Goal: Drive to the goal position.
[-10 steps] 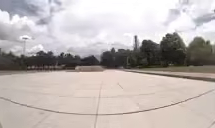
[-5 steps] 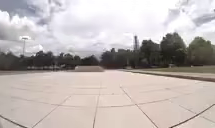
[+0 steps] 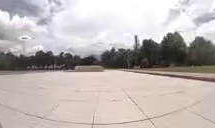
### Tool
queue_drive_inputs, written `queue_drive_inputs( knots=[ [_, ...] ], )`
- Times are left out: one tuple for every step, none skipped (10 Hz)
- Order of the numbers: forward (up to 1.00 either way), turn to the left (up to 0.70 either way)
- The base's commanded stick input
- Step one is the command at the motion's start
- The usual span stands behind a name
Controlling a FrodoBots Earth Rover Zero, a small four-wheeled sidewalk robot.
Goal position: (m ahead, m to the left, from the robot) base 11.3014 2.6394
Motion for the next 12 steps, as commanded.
queue_drive_inputs(
  knots=[
    [1.00,0.02],
    [1.00,0.02],
    [1.00,0.02],
    [1.00,0.02],
    [1.00,0.02],
    [1.00,0.02],
    [1.00,0.02],
    [1.00,0.02],
    [1.00,0.02],
    [1.00,0.02],
    [1.00,0.02],
    [1.00,0.02]
  ],
)
